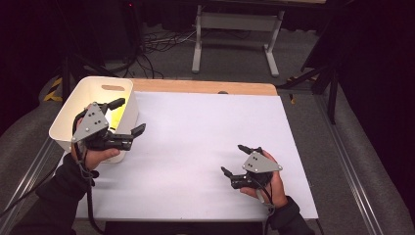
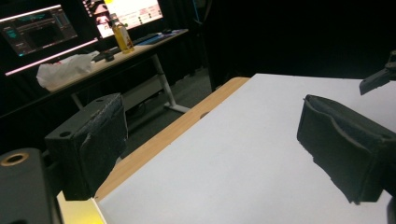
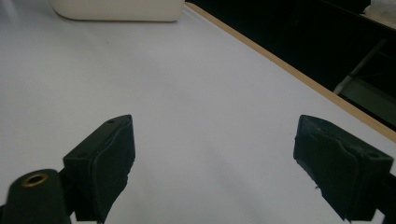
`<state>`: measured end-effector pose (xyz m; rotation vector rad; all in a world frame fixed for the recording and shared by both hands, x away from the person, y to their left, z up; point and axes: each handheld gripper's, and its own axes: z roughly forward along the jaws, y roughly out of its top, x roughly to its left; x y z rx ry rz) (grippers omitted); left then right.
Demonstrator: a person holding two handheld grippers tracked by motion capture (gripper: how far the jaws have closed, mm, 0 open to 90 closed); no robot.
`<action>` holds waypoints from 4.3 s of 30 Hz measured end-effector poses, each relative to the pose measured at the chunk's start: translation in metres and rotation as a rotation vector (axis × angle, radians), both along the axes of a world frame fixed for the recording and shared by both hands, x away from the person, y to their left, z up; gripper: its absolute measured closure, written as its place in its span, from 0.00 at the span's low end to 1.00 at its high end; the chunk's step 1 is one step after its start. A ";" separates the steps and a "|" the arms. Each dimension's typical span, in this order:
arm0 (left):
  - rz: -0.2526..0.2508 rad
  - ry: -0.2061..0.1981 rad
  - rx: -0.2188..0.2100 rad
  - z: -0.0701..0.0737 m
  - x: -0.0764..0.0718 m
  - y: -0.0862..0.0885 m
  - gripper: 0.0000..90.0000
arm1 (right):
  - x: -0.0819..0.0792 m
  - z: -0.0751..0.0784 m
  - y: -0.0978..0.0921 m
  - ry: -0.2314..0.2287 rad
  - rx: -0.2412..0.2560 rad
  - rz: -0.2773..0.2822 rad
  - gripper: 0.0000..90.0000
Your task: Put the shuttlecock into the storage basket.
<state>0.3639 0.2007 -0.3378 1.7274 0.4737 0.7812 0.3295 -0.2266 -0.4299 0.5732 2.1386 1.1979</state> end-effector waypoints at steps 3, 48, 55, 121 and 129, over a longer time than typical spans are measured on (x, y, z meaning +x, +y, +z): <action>-0.012 0.005 0.003 -0.002 -0.001 -0.002 0.10 | 0.000 0.000 0.000 -0.003 0.000 0.001 0.15; -0.073 -0.034 0.071 -0.037 -0.019 -0.021 0.09 | -0.003 0.001 0.004 -0.013 -0.024 0.007 0.15; -0.073 -0.025 0.092 -0.045 -0.019 -0.023 0.09 | -0.003 0.002 0.004 -0.015 -0.024 0.008 0.15; -0.118 0.100 0.171 -0.115 -0.028 -0.014 0.03 | -0.006 0.000 0.008 -0.029 -0.054 0.024 0.14; -0.088 0.105 0.196 -0.123 -0.029 -0.010 0.03 | -0.006 -0.001 0.007 -0.026 -0.049 0.024 0.13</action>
